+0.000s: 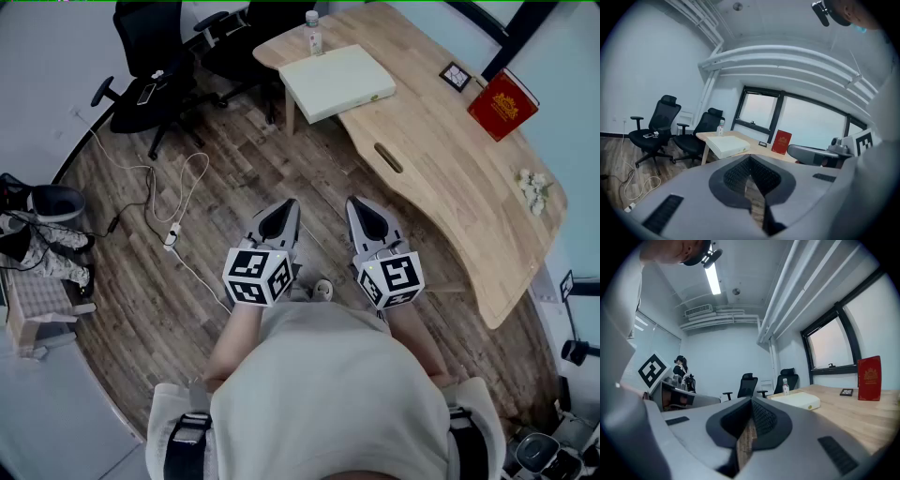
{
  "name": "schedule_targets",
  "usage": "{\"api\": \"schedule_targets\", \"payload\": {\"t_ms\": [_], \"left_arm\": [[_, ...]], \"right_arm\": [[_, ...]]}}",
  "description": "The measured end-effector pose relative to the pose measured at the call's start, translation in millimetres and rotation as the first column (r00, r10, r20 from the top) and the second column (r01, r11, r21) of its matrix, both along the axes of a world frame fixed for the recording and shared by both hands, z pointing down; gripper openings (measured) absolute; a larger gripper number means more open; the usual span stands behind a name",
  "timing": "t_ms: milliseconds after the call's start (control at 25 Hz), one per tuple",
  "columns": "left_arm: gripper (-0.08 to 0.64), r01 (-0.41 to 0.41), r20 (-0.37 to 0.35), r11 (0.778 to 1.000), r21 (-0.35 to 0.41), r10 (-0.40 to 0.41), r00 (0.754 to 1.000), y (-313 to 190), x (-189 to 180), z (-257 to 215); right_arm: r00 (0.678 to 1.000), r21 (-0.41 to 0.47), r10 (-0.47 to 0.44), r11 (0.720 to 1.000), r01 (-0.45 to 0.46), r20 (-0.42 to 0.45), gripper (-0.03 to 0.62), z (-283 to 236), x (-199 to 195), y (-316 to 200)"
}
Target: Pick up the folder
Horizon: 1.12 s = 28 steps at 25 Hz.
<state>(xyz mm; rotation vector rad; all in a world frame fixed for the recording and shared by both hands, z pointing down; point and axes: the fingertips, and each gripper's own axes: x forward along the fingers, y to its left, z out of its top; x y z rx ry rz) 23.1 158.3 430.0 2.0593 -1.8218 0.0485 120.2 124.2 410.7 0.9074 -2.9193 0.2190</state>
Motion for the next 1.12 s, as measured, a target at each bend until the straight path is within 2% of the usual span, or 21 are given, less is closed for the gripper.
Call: {"api": "schedule_targets", "payload": {"t_ms": [240,560,760,1120], "left_arm": [[0.021,0.011,0.007,1.0,0.007,-0.011,1.0,8.1,12.4,-1.7],[0.021,0.024,-0.038,1.0,0.016,-0.023,0.999,2.7,10.8,-0.2],[0.021,0.042,-0.04,0.999,0.016,-0.042,0.998,-4.3,6.6,0.0],[0.021,0.073,-0.085,0.997,-0.004,-0.073,0.994,-8.6,6.5,4.4]], "right_arm": [[1.0,0.002,-0.019,1.0,0.019,-0.003,0.018,0.6,5.9,11.8],[1.0,0.016,-0.025,1.0,0.025,-0.009,0.018,-0.5,9.6,6.1],[0.999,-0.026,-0.042,0.999,0.043,0.028,0.018,0.8,9.7,-3.4],[0.996,-0.065,-0.082,0.994,0.083,0.016,0.018,10.9,9.2,-10.3]]}}
